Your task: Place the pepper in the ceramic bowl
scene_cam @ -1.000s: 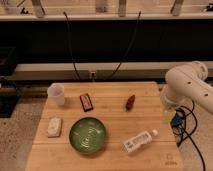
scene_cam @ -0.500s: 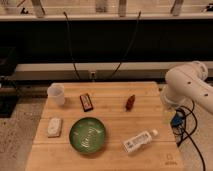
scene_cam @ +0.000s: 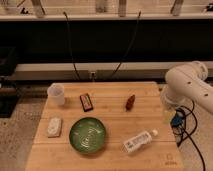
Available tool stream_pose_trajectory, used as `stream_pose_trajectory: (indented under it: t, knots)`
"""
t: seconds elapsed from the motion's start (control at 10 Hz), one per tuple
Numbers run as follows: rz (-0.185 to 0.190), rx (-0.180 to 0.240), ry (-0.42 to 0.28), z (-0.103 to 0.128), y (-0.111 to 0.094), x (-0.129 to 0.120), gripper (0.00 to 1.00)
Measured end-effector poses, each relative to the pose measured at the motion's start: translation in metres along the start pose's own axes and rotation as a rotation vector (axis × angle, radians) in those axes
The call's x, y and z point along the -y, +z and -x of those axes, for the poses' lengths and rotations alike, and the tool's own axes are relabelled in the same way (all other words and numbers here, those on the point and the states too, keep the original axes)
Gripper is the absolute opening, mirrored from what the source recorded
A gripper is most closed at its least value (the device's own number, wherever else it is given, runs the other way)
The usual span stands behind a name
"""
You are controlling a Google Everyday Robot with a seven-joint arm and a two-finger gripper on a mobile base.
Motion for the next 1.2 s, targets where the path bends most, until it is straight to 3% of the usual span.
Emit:
stream_pose_trajectory:
  t: [0.5,0.9,1.2]
  knots:
    - [-0.005,-0.002,-0.005,0.002,0.003,0.004,0.8]
    - [-0.03,-0.003,-0.061,0.029,0.033,0.041,0.8]
    - [-0.034,-0.005,-0.089,0.038,0.05,0.051,0.8]
